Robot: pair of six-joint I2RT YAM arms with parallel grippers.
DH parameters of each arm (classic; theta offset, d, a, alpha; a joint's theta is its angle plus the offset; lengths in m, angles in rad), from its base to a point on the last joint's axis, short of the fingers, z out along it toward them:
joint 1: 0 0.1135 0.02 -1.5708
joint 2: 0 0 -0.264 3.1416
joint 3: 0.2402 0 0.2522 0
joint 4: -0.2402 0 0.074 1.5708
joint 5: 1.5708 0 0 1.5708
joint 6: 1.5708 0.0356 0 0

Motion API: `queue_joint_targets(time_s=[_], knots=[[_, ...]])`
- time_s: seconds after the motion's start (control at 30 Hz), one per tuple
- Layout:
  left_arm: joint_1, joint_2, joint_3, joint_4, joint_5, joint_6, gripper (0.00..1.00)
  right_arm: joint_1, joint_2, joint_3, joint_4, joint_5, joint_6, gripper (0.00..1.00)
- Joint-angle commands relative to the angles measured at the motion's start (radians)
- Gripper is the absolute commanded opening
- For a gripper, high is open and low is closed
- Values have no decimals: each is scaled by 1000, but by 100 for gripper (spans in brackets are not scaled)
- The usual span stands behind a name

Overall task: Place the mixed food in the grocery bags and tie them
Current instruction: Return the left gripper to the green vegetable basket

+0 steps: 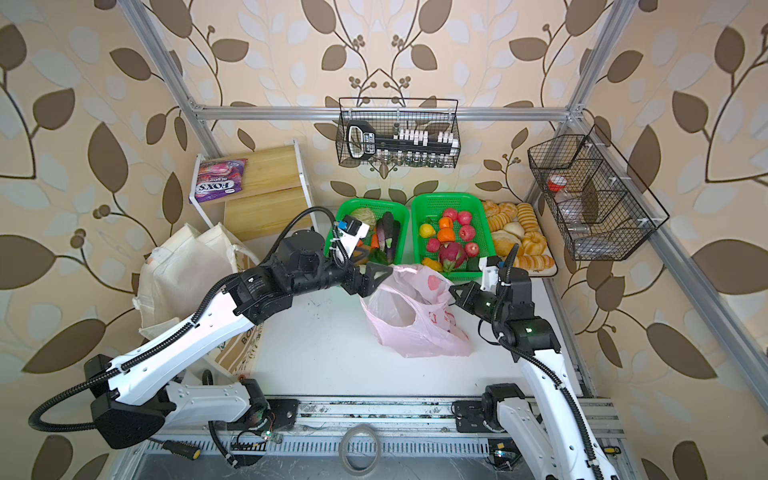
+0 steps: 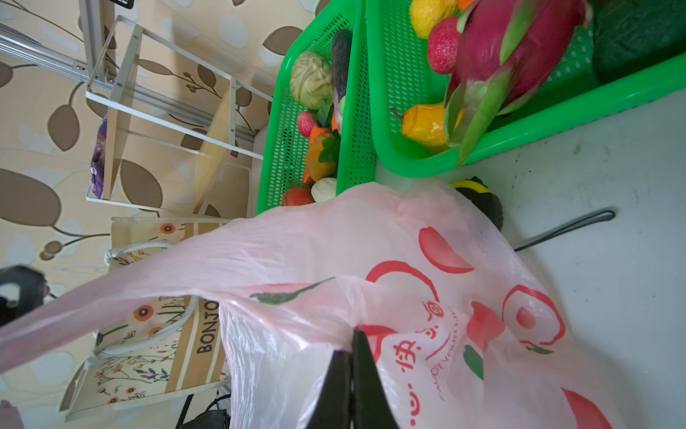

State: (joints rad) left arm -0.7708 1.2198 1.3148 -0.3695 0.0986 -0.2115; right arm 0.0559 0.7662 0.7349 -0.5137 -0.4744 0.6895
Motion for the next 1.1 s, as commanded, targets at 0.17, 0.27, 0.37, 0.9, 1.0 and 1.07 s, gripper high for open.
queue_joint_targets(time_s=[0.17,0.27,0.37,0.9,1.0,1.07], knots=[[263,113,115,23,6,-166,90,-4,-42,85,-11,-3,-44,0],[282,279,244,-81,-38,-133,90,-4,-43,113,-10,-10,-56,0],[295,430,362,-131,-96,-134,92,-4,-42,133,-19,-13,-67,0],[313,1112,1000,-239,-454,-187,99,-2,-34,147,-41,-14,-105,0],[322,1180,1041,-201,-504,-185,99,-1,-31,153,-51,-15,-111,0],[334,1216,1057,-182,-517,-199,99,-1,-32,156,-52,-16,-111,0]])
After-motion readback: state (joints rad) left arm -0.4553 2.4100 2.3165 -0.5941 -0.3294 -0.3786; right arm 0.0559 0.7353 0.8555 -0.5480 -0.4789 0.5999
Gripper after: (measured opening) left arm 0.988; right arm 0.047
